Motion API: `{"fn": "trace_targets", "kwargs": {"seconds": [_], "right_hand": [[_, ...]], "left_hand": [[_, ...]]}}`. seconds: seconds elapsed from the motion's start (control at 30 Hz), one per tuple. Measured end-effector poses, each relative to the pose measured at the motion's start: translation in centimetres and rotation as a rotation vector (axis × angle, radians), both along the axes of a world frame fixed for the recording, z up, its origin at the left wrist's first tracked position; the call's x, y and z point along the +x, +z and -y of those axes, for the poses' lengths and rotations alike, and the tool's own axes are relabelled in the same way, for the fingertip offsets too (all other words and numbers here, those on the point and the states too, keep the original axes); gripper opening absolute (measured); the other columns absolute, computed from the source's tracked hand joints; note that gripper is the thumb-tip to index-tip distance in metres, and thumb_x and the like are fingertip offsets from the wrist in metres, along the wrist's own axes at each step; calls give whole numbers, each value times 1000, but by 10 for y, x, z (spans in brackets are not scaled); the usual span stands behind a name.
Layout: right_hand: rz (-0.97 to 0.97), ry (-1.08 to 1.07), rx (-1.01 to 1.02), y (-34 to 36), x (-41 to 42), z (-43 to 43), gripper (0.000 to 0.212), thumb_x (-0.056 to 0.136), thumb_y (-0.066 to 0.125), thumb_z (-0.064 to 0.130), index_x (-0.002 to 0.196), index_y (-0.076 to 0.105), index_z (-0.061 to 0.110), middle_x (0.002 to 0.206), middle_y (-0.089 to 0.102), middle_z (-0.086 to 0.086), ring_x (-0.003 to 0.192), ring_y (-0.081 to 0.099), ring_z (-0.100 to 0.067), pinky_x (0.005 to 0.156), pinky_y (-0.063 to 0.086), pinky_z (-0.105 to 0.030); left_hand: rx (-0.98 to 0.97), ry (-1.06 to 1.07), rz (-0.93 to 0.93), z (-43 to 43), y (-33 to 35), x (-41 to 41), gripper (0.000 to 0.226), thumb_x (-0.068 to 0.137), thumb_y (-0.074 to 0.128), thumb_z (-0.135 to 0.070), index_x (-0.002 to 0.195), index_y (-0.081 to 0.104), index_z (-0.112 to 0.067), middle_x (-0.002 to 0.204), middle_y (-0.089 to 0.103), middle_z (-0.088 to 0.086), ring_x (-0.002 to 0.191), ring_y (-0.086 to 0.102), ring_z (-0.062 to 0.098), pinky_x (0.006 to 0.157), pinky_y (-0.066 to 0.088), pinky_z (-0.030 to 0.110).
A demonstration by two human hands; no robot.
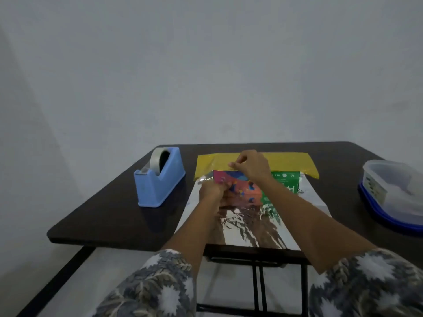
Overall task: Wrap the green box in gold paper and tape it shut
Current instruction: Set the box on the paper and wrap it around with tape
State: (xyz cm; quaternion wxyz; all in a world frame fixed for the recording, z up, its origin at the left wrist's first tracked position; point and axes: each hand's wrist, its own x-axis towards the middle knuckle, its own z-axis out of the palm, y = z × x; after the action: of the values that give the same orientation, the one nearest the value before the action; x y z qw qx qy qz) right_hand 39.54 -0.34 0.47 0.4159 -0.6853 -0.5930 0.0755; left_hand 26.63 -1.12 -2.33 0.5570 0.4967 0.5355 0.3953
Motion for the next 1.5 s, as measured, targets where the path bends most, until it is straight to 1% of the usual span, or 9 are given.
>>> {"fn": "trace_targets", "kwargs": {"seconds": [0.07,0.17,0.3,0.43,0.63,0.7,0.87,1.23,1.5], "right_hand": [[-47,14,75,2,2,7,29,79,71,40,70,67,13,76,68,-5,78,61,-21,87,43,-39],[-17,-16,206,8,-6,26,28,83,67,37,86,70,10,100,69,-4,99,59,-18,111,22,-39],[-120,153,244,6,-58,33,26,83,68,34,96,71,12,108,68,-2,105,58,-18,98,40,-35],[-255,363,70,-8,-136,17,43,83,70,30,118,63,7,119,64,-8,109,59,-23,91,45,-31],[-334,341,-22,-26,-200,-6,50,87,64,37,126,52,8,126,52,-10,113,52,-27,91,44,-38],[-374,296,16,-29,-203,-14,49,84,66,41,121,57,10,119,56,-8,108,54,-24,83,45,-34],[-381,321,85,-32,-196,-21,21,84,69,29,83,66,8,77,55,-5,73,50,-17,52,31,-20],[-384,322,95,-40,-194,-27,32,80,71,33,101,71,10,102,68,-4,95,62,-18,76,50,-29],[-374,305,74,-38,-194,-26,32,80,71,34,103,71,11,104,68,-4,97,61,-18,79,51,-34]], "left_hand": [[48,-91,77,12,22,-10,16,88,65,-12,77,62,-1,53,62,6,38,58,11,42,52,23],[327,-43,34,13,55,-48,19,88,64,-15,71,63,-7,51,60,1,44,56,14,44,49,21],[828,394,-570,1,82,-124,21,90,59,-27,96,70,-11,91,70,6,82,64,25,72,46,31],[379,242,-854,-34,72,-166,50,89,60,-39,112,59,5,117,60,24,105,57,38,80,44,38],[117,167,-184,-43,72,-178,21,83,71,-15,76,61,2,83,61,17,65,56,27,72,52,43],[24,130,-163,-42,80,-179,21,84,71,-15,76,60,0,79,57,14,64,55,25,66,53,42],[-39,60,-281,-51,89,-183,24,82,73,-16,90,59,2,82,55,12,74,57,25,65,50,39],[-92,32,-290,-50,88,-187,21,81,73,-17,78,58,-3,80,56,10,68,58,20,48,55,32],[-120,6,-239,-50,100,-189,15,82,72,-15,81,62,-4,84,64,6,78,62,21,70,56,45]]}}
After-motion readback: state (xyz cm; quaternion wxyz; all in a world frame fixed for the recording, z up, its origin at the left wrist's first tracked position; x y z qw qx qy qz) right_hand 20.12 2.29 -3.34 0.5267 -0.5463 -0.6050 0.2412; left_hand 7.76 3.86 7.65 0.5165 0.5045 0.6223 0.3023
